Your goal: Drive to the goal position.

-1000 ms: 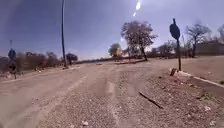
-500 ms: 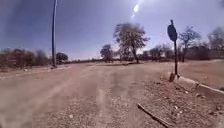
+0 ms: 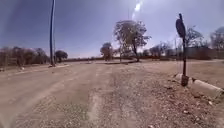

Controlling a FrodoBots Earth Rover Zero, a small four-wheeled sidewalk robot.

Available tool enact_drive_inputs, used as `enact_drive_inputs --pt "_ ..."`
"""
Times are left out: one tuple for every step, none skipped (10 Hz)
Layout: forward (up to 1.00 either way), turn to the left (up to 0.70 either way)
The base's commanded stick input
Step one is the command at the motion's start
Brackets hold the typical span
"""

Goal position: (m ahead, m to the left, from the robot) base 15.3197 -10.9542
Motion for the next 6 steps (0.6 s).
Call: enact_drive_inputs --pt "1.0 0.0" --pt "1.0 0.0" --pt "1.0 0.0" --pt "1.0 0.0" --pt "1.0 0.0" --pt "1.0 0.0"
